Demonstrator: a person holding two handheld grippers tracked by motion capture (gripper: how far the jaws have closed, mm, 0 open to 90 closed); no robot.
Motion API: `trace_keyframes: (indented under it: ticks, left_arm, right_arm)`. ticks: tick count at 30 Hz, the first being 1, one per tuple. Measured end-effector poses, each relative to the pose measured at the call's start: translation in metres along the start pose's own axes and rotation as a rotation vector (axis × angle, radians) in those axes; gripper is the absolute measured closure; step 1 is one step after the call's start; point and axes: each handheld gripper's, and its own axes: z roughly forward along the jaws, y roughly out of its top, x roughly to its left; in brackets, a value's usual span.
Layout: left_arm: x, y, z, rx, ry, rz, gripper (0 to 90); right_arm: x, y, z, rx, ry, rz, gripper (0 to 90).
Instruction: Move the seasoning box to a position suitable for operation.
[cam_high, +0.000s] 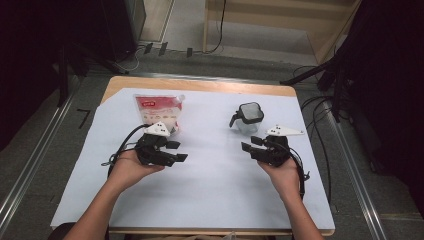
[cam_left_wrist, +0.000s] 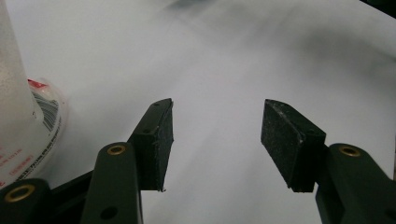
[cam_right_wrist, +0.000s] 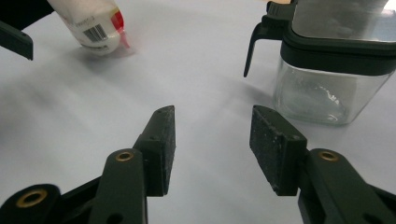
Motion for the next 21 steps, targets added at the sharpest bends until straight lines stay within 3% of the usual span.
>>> trace_keyframes:
  ticks: [4,21]
  left_arm:
    - [0.0011,-0.0001,0.0004,0.017,0.0,-0.006,42.5]
    - [0.0034,0.0013,-0.0075,0.012,-0.016,-0.013,39.0]
  right_arm:
    - [-0.0005,-0.0008,-0.0009,-0.004,-0.004,-0.018,45.9]
    - [0.001,0.0004,0.0005,0.006,-0.009,-0.031,42.3]
